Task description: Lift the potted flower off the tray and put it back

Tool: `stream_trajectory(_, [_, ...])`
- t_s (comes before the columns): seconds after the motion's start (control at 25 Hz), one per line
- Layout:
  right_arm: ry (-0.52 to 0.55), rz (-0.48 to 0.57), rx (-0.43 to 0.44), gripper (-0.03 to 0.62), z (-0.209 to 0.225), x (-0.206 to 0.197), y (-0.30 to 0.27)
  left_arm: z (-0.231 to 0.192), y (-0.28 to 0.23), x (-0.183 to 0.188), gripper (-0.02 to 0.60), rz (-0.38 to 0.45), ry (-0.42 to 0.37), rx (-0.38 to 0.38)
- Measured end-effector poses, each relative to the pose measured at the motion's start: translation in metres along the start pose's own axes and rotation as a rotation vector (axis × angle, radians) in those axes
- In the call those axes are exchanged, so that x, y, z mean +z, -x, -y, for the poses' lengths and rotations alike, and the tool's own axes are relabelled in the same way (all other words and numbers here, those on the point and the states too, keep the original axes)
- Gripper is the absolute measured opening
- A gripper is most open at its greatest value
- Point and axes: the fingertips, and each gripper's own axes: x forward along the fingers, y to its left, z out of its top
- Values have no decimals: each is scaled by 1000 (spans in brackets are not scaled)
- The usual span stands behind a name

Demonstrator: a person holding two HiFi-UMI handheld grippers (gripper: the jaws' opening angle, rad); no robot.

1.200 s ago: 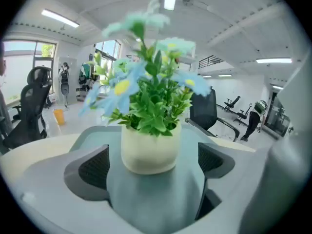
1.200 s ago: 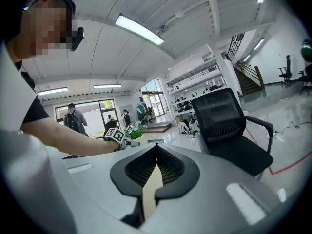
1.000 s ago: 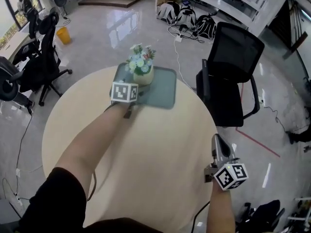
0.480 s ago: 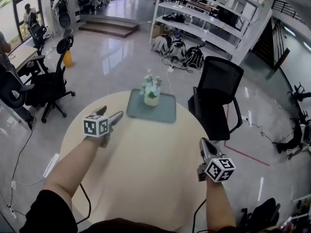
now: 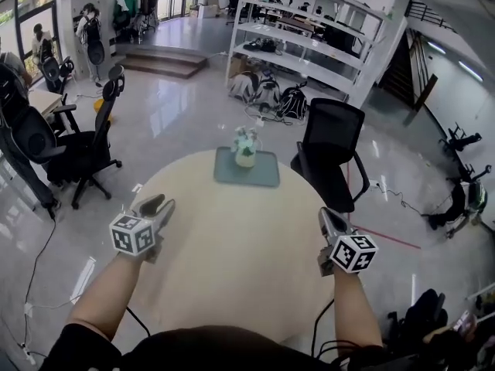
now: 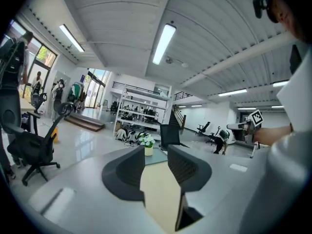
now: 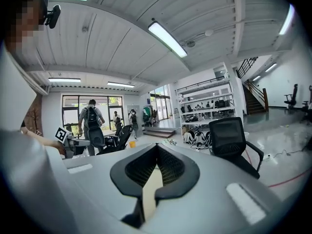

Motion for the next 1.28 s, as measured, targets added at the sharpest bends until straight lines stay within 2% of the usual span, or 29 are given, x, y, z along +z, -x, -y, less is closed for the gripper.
stream_trajectory(0.24, [-45, 15, 1, 14, -45, -3, 61, 37, 80, 19, 58, 78, -2, -45])
stream_trajectory(0.48, [-71, 44, 68, 14, -67, 8, 112, 84, 133, 39, 0, 149, -23, -17])
stream_trajectory(0.76, [-48, 62, 161, 14, -72, 27, 167, 157, 182, 54, -1, 253, 0, -1])
stream_trajectory(1.0, [-13, 25, 221, 12, -71, 29, 185, 211, 191, 54, -2, 247, 14, -3])
stream_trajectory(1.28, [-8, 6, 248, 12, -72, 19, 180, 231, 189, 53, 0, 242, 10, -13])
